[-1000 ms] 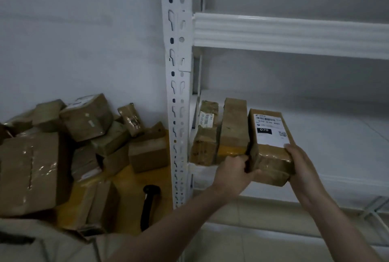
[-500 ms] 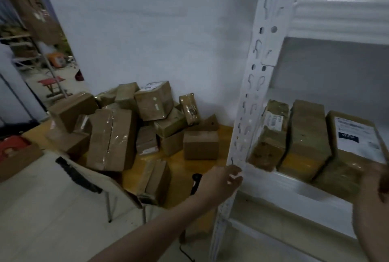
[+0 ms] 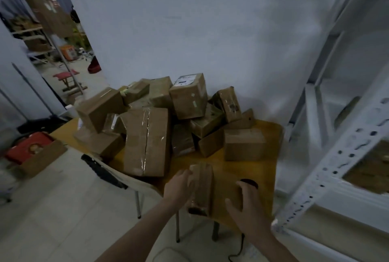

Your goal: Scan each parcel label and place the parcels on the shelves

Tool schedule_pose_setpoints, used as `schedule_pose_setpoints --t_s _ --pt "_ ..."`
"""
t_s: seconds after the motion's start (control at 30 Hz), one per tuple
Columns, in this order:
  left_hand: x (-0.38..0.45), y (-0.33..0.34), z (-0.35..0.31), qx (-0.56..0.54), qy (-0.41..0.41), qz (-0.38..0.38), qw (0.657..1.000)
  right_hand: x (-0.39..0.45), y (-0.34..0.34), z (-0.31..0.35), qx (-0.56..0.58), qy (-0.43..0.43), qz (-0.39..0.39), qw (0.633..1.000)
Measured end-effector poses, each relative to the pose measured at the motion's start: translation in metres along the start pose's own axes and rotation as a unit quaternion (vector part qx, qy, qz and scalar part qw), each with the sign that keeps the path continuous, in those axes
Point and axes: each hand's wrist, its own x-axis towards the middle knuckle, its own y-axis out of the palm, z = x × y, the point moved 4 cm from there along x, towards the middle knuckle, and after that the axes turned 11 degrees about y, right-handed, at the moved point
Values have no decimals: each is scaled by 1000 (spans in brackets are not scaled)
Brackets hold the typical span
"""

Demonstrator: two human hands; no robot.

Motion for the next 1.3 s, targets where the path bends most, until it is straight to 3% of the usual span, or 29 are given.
schedule_pose_setpoints --t_s 0.23,0.5,0.63,0.83,1.03,1.13,1.3 --pt "35 4 71 23 20 73 997 59 113 45 -9 176 53 983" --pt "58 5 93 46 84 132 987 75 155 31 -186 259 -58 946" --pt "61 10 96 27 81 139 987 80 141 10 -4 275 -61 959" --pt "62 11 74 -39 79 144 986 76 105 -5 293 246 -61 922" --pt "58 17 39 -149 85 143 975 66 68 -5 437 218 -6 873" --pt "54 14 22 -263 92 139 950 62 55 -4 481 206 21 852" --pt "43 12 0 -411 51 166 895 58 40 -10 487 184 53 852"
